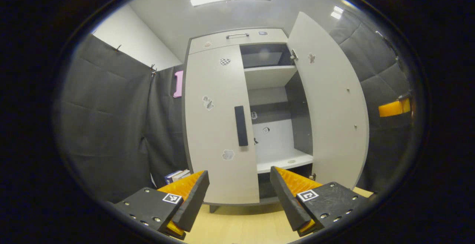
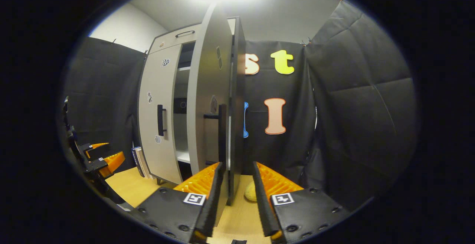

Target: Open the right door of the double-door shoe cabinet with the right hand, and open the left door with the left hand.

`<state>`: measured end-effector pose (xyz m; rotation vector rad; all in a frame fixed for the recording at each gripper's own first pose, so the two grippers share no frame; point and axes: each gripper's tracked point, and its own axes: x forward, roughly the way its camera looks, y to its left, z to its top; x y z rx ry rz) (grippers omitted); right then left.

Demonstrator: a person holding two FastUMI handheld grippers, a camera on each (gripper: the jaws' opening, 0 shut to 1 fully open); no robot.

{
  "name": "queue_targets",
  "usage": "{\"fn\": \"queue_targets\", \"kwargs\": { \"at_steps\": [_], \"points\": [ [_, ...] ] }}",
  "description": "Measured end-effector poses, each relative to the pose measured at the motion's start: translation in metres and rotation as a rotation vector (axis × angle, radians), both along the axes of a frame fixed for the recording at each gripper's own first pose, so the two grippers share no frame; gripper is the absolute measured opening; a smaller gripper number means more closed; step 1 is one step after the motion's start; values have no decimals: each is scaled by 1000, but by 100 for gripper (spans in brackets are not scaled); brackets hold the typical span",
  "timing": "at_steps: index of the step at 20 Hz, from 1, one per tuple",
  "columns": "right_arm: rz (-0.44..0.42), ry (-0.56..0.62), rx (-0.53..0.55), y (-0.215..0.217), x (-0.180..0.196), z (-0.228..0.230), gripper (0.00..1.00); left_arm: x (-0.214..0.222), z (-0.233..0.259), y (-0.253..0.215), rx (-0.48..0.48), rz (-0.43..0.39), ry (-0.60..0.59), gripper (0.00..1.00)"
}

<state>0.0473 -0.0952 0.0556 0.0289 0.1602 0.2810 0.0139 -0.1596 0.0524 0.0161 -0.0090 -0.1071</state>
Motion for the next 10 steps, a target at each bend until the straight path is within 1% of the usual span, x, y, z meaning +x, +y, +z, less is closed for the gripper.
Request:
{"fn": "queue_targets", "kwargs": {
  "at_steps": [1,2,3,4,10],
  "points": [
    [-18,5,11,-5,-1,-4,69,8,4,-2,2,-4,-3,97],
    [-39,8,16,-9,-4,-12,84,15,7,-4,4,-11,-6,100],
    [-65,8,16,-21,-4,-12,99,24,10,-7,5,-17,-9,97],
    [-94,11,14,-29,-6,-14,100,32,14,-9,4,-25,-11,100],
    [-224,31,34,-60,-11,-20,99,93,29,-14,-40,-58,-15,100]
  ]
}}
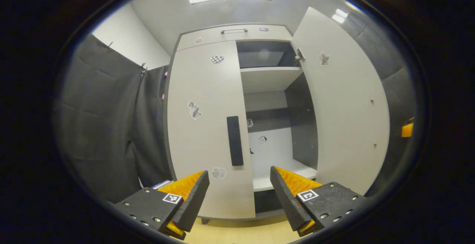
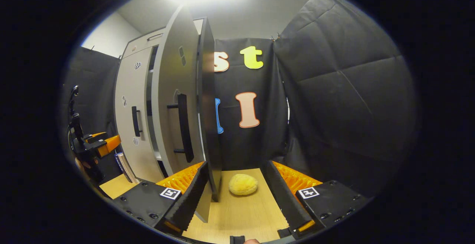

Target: Open the right door of the double-door shoe cabinet with the right hand, and open the left door with the left hand.

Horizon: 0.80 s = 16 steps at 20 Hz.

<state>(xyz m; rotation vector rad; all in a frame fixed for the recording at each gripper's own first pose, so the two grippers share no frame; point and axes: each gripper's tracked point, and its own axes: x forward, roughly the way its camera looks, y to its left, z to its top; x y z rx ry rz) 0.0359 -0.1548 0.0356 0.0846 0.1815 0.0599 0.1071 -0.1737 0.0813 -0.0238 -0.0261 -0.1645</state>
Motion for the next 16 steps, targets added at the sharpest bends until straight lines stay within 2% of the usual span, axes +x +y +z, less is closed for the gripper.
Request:
{"fn": "queue_targets", "kwargs": {
  "at_steps": [3,4,5,6,8,9,10,16],
  "points": [
    [-45,9,-4,-8,-3,-2,98,28,9,2,-36,-17,-3,100],
    [-59,16,-8,-10,-3,-5,94,42,10,3,-42,-21,-3,100],
    [-73,23,-12,-12,-4,-8,98,53,11,3,-46,-27,-1,100],
    [-85,31,-15,-15,-4,-10,99,59,11,3,-49,-31,1,92],
    [-107,55,-19,-19,-5,-18,98,77,14,3,-52,-35,3,96],
    [-121,66,-18,-21,-5,-23,94,86,16,4,-51,-35,0,100],
    [-132,76,-12,-22,-4,-26,98,95,15,4,-48,-35,2,96],
    [-183,119,21,-30,0,-43,98,141,11,-2,-62,-49,29,100]
  ]
}}
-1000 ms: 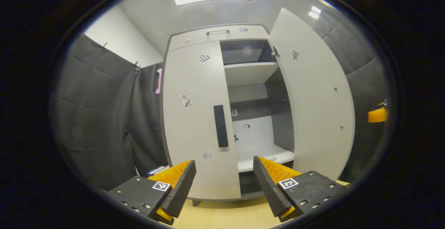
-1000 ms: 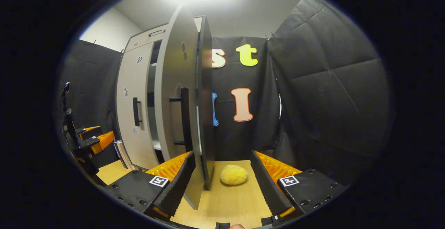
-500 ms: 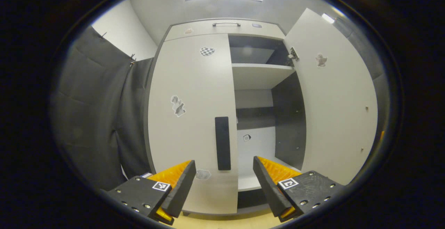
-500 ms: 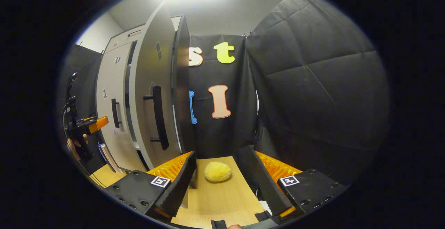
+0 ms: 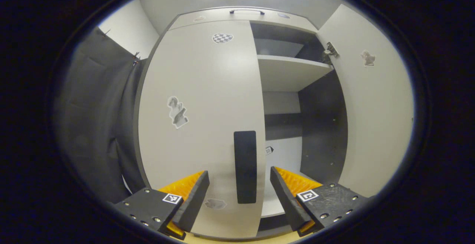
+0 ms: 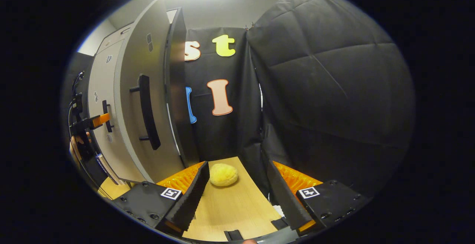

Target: Open the right door of the double-door shoe cabinet with the right hand, and open the left door with the left hand.

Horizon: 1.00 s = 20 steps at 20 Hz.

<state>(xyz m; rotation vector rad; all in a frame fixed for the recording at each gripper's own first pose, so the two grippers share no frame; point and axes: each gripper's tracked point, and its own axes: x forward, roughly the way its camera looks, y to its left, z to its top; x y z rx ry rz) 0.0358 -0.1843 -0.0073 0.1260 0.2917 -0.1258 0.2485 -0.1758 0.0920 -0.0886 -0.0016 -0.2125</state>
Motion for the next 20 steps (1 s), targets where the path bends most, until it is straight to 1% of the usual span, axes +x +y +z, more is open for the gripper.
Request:
{"fn": "queue_targets", "kwargs": {
  "at_steps": [1,2,3,4,5,7,8,9,11,12,13,15,16,17,18,19,20],
  "points": [
    [-4,4,0,-1,0,-1,98,6,-2,-1,-7,0,8,96],
    [-7,7,-3,-2,1,-1,99,12,-5,0,-12,2,15,96],
    [-11,9,-8,-3,1,-3,99,16,-7,1,-14,3,20,100],
    [-14,12,-12,-4,1,-4,99,21,-8,0,-11,6,25,96],
    [-17,15,-16,-6,1,-4,98,26,-6,-1,-5,7,26,96],
    [-20,20,-16,-6,1,-6,99,34,-5,0,6,12,25,92],
    [-20,22,-14,-7,1,-8,99,35,-4,-1,10,14,21,81],
    [-21,23,-13,-8,1,-7,98,35,-5,-1,14,11,23,82],
    [-17,25,-8,-8,1,-8,98,37,-5,-4,6,5,21,79],
    [-13,23,-8,-8,0,-8,99,31,-5,-4,14,4,21,70],
    [-10,21,-9,-8,0,-8,99,33,-5,-7,21,-2,21,67],
    [-6,19,-14,-9,-3,-6,98,29,-3,-13,24,-18,21,57],
    [-5,17,-14,-10,-5,-6,98,28,-4,-19,26,-28,22,44],
    [-4,15,-11,-12,-7,-4,98,31,-5,-20,34,-23,29,37],
    [-5,13,-11,-13,-10,-4,99,29,-7,-19,30,-24,38,32],
    [-7,12,-14,-15,-13,-3,99,28,-9,-18,20,-29,49,29],
    [-8,10,-16,-18,-15,-1,99,28,-8,-19,9,-33,53,29]
  ]
}}
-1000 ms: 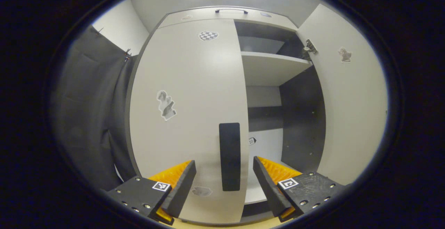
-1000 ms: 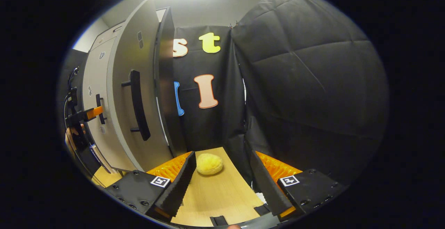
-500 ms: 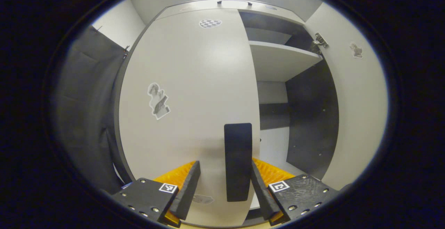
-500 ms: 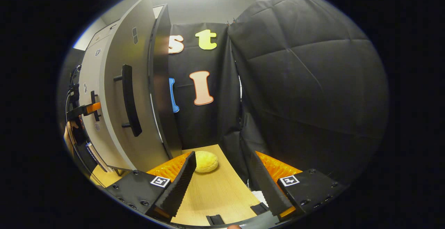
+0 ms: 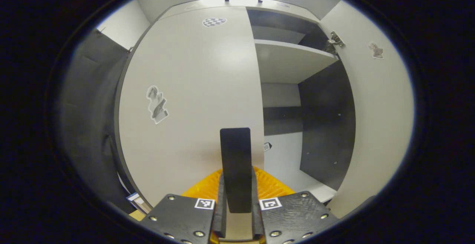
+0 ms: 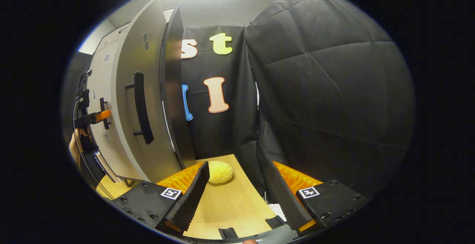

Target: Open the right door of the double-door shoe cabinet with the right hand, and open the left door with the left hand.

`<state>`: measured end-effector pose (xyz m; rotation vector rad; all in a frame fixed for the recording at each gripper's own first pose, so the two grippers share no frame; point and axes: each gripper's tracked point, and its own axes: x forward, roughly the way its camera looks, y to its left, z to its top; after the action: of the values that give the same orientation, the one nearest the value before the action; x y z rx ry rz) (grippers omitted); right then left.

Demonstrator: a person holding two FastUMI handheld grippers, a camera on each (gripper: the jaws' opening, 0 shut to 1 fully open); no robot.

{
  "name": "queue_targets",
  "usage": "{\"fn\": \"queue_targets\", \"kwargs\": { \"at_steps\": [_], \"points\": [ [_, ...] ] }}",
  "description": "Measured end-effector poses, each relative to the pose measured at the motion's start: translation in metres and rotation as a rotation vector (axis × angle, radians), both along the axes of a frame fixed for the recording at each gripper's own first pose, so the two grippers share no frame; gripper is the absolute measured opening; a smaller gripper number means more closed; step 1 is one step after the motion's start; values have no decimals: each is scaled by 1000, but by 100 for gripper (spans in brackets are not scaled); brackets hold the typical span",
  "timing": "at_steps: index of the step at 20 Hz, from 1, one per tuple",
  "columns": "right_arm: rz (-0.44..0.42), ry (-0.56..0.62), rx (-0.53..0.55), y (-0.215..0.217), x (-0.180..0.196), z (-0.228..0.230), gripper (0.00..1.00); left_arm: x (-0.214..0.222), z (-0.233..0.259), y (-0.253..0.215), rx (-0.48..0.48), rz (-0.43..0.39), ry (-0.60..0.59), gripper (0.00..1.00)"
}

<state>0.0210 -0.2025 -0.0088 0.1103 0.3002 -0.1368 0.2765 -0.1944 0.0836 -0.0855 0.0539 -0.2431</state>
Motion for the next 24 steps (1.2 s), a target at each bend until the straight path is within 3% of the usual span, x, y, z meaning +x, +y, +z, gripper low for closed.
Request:
{"fn": "queue_targets", "kwargs": {
  "at_steps": [3,7,8,24],
  "points": [
    [0,-9,-4,-6,-6,6,98,-6,-1,3,-11,-11,16,22],
    [20,-10,-19,-8,-10,8,98,-9,0,4,-47,-11,17,22],
    [28,-8,-27,-8,-11,8,98,-11,-1,6,-44,-7,16,17],
    [190,-48,-25,11,-22,11,98,-14,6,25,-39,115,63,17]
  ]
}}
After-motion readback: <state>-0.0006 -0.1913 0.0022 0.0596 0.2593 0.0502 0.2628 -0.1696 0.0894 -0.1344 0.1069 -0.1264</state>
